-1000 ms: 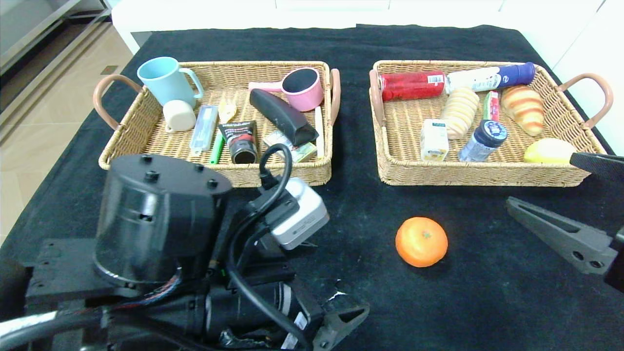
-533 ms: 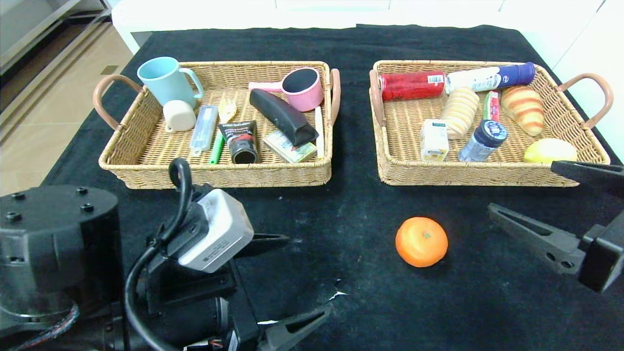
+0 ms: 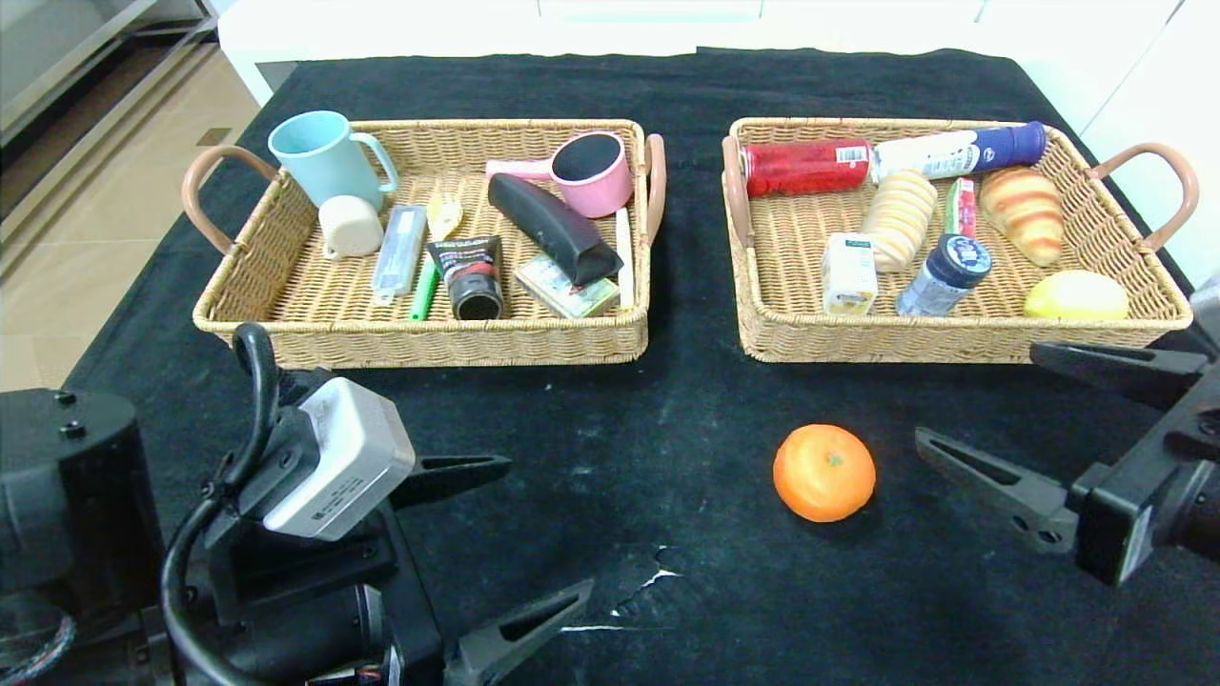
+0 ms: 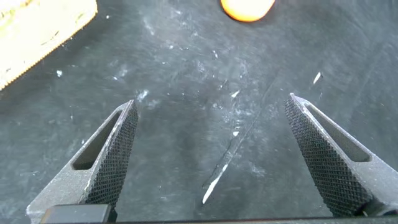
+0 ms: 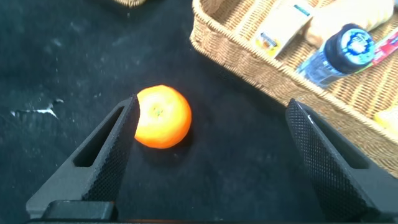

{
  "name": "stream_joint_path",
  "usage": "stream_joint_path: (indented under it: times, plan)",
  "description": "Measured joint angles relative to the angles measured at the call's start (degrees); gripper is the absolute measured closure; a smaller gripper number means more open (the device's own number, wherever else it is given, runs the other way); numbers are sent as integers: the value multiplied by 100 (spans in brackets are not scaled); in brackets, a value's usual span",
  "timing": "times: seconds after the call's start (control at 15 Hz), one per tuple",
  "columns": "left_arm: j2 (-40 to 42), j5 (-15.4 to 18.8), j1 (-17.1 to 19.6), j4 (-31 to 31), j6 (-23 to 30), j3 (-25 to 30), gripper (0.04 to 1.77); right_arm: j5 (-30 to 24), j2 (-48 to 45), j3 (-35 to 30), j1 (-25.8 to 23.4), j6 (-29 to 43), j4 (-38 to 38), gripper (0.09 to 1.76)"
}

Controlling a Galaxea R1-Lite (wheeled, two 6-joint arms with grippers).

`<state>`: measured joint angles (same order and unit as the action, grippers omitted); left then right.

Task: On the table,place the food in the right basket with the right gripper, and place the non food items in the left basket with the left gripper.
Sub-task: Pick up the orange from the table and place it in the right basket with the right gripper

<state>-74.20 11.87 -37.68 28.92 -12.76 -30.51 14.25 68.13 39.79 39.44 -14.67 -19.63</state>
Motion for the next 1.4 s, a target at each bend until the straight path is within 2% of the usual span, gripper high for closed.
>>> stream_joint_path:
  times: [0.27,0.4,0.53,0.67,0.87,1.0,1.2,1.4]
  plan:
    - [6,-35,23,-6,9,-30,9,51,85,-22,166,190,-74,14]
    - [1,-38,20,-17,1,-16,9,507,157,78,341,382,50,14]
    - [-16,-44,17,-17,6,0,9,1331,363,318,623,918,257,14]
    - [-32,-52,17,-37,-5,1,9,1815,592,745,1006,1705,1013,14]
    - [-41,-63,22,-32,9,-10,9,1931,890,1519,1243,2787,2500,14]
    - [-52,-72,23,-54,10,-13,9,1931,1174,2046,1265,3382,3340,14]
    - [-85,-69,34,-32,-24,4,9,1926,1621,2705,1193,3928,3977,14]
    - [-82,-63,108,-15,-33,6,9,1921,2042,3516,1158,4528,5033,14]
